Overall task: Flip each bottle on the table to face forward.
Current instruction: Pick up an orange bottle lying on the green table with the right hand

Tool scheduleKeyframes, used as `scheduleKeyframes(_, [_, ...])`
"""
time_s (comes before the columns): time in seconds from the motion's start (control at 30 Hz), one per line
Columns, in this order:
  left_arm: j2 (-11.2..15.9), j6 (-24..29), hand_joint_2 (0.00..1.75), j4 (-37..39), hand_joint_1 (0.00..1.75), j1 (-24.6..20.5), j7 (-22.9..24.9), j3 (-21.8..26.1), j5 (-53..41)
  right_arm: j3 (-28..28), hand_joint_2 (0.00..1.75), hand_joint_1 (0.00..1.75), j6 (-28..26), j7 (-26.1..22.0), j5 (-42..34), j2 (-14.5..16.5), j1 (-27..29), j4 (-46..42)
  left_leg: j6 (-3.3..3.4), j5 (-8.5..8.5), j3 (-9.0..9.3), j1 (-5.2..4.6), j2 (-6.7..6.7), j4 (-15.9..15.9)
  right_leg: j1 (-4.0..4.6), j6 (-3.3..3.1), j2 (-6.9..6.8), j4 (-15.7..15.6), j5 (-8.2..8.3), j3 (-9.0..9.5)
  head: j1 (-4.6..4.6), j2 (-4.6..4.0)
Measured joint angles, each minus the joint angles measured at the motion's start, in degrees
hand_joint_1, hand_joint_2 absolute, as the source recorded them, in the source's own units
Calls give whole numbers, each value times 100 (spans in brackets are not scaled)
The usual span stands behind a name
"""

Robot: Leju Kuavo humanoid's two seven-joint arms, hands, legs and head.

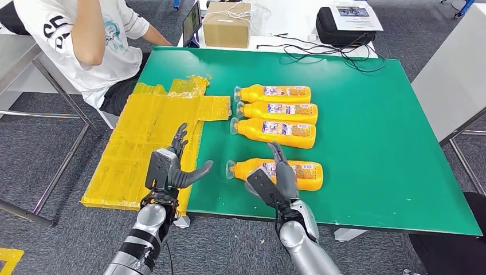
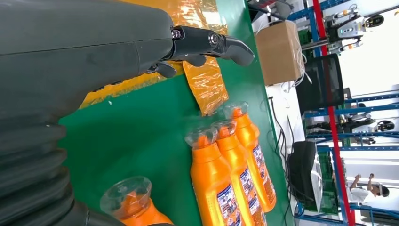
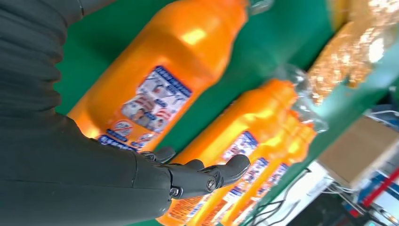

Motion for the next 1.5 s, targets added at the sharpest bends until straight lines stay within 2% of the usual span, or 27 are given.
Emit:
scheduleKeyframes(0.33, [0,-72,175,0,0,7,56,11,139,5,175,0,-152,446,637,-154,-28,195,0,0,0,0,-6,0,0,0,0,0,0,0,-1,0])
scheduleKeyframes(0.5, [5,-194,175,-2,0,73,132,81,334,29,175,0,-701,1173,1792,-222,-19,231,0,0,0,0,-6,0,0,0,0,0,0,1,-1,0])
scheduleKeyframes(0.6, [7,-283,175,-3,0,129,157,142,405,31,175,0,-812,1460,2378,-261,12,231,0,0,0,-1,-6,0,0,0,-1,0,0,1,-1,0])
scheduleKeyframes(0.73, [9,-344,175,-32,0,189,163,183,421,29,175,0,-727,1658,2692,-306,50,231,0,0,0,0,-6,0,0,0,-1,0,0,0,-1,0])
scheduleKeyframes(1.0, [9,-425,175,-55,0,203,216,237,477,28,175,0,-501,1720,2759,-354,29,251,0,0,0,0,-7,0,0,0,-1,0,0,1,-1,0])
scheduleKeyframes(1.17, [9,-700,175,-62,0,204,203,276,677,50,175,0,72,1841,2871,-381,-314,646,1,1,2,-1,-5,0,0,1,0,0,1,2,-1,0])
scheduleKeyframes(1.5, [9,-945,175,-177,0,214,254,401,862,141,175,0,497,2158,3044,-420,-906,1343,1,2,6,0,-6,1,0,1,-4,-1,1,6,0,0])
